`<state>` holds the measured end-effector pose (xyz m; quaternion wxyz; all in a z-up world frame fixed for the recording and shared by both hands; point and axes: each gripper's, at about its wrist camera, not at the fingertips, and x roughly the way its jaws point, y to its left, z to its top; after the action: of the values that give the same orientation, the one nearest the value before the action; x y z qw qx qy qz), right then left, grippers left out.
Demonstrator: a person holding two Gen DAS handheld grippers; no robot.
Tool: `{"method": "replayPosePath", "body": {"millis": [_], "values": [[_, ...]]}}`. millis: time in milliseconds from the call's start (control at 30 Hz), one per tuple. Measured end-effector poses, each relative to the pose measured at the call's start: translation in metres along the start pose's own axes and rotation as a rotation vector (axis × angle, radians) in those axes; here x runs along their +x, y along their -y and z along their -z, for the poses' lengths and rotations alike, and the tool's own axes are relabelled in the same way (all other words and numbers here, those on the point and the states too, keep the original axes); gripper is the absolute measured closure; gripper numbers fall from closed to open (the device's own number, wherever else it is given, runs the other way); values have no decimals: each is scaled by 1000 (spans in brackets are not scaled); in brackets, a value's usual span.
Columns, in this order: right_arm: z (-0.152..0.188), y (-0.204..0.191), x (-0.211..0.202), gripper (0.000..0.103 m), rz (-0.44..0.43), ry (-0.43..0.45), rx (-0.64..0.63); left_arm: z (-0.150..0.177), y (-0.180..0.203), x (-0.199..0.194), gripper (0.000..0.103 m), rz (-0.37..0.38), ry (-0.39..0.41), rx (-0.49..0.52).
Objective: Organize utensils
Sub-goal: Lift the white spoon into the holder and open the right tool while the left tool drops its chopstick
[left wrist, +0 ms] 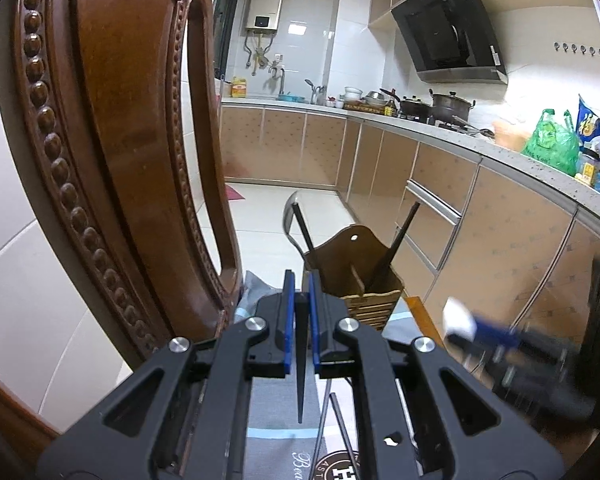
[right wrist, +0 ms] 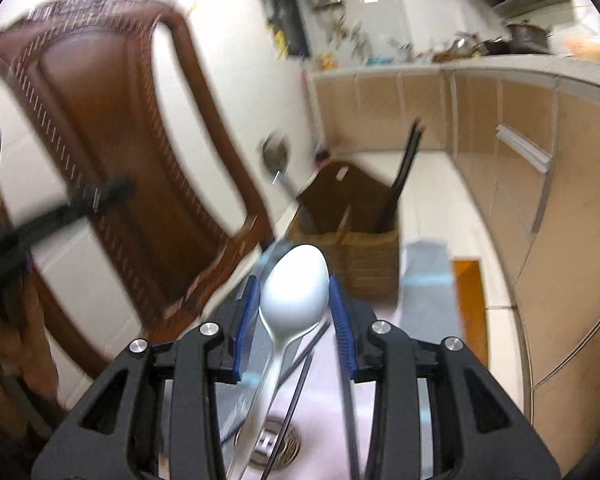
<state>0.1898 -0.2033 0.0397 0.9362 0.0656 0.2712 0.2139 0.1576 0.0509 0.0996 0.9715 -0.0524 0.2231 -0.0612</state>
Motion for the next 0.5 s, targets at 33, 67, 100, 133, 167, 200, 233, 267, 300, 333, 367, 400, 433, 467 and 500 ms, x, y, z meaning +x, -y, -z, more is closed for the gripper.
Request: {"method": "replayPosePath", "body": {"millis": [33,67,100,133,167,200,233,267,300,333,367,400,433,467,500], "values": [[-9,5,-3,68,19,36,10,0,0,1,96,6,-3,-2],[-17,9,-4,68,36,65,13,1,0,1,96,9,-5,-5],[-23,11,-5,68,51,85,13,1,-2,2,96,13,-5,-10],[-32,14,-2,68,79,118,8,1,-2,2,96,14,-5,-13],[-39,17,2,68,97,139,4,1,-3,2,97,18,-5,-17],[-46,18,9,68,123,161,0,1,-3,2,96,21,-3,-18],[-57,22,19,68,157,189,-2,1,-4,2,96,26,0,-22],[-62,24,26,68,176,205,-1,1,-4,2,96,29,-1,-24],[-68,26,35,68,203,221,-2,2,-5,2,97,31,-3,-27],[-75,30,46,68,236,248,2,3,-7,3,96,35,-6,-31],[-80,31,55,68,264,270,0,3,-8,4,96,37,-9,-32],[-84,32,65,68,293,291,-10,4,-9,6,97,37,-12,-34],[-87,33,78,68,328,321,-24,4,-12,8,96,37,-15,-41],[-90,33,89,68,358,343,-39,4,-14,9,97,38,-17,-46],[-91,33,99,68,392,374,-58,3,-15,10,97,41,-20,-52]]}}
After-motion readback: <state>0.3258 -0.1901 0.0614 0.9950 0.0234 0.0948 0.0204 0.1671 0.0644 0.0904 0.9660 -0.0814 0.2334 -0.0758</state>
